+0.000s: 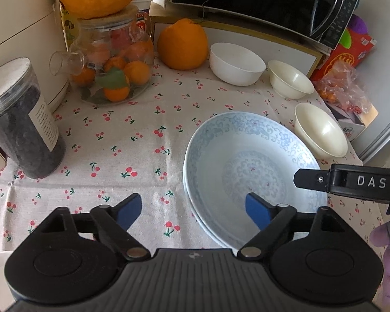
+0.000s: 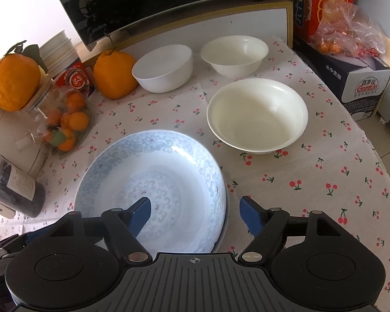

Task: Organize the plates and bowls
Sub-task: 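Move both grippers to the rim of the plain white plate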

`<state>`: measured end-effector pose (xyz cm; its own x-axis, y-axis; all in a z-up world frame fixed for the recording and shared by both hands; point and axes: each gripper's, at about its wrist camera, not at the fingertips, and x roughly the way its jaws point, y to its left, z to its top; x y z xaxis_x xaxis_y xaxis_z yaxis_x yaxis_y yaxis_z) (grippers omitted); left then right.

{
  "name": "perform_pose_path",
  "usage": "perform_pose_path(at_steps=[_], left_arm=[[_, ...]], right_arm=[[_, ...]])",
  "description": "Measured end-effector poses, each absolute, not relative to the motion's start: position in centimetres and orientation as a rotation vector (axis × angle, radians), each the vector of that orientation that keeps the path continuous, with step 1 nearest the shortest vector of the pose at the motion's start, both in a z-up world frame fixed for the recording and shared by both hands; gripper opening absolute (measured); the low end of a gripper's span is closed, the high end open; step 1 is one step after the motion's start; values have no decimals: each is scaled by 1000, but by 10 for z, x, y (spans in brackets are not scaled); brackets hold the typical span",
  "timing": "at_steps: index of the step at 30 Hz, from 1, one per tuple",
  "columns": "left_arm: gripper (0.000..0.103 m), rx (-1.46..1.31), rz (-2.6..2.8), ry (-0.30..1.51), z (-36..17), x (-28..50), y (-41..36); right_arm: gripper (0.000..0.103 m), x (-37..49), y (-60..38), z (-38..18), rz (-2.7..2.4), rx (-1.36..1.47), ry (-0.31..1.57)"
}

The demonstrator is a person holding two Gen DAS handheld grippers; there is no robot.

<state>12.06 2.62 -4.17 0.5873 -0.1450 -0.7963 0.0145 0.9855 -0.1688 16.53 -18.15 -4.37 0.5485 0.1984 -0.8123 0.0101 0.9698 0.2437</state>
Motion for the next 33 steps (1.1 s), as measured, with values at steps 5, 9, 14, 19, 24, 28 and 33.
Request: perform_pose_path(at_steps=[5, 9, 14, 19, 24, 28, 33], left_arm=[[91, -139, -100, 936, -38, 111, 34], [92, -135, -106, 925, -33, 101, 45], [94, -137, -107, 907, -24, 88, 63], [97, -139, -112, 910, -20, 76, 81], [97, -134, -115, 913, -17, 67, 94], [97, -135, -114, 916, -17, 62, 104], [98, -141, -103, 934, -18, 57, 120]], right_arm=[[84, 159, -181, -38, 125, 220, 973], [85, 152, -178, -33, 147, 208, 959], [86, 140, -171, -26, 189, 190, 947], [87, 126, -161, -24, 244, 176, 953], [87, 112, -148, -24, 294, 154, 961], [87, 103, -136, -23, 332, 128, 963], [87, 94, -122, -24, 370, 108, 966]])
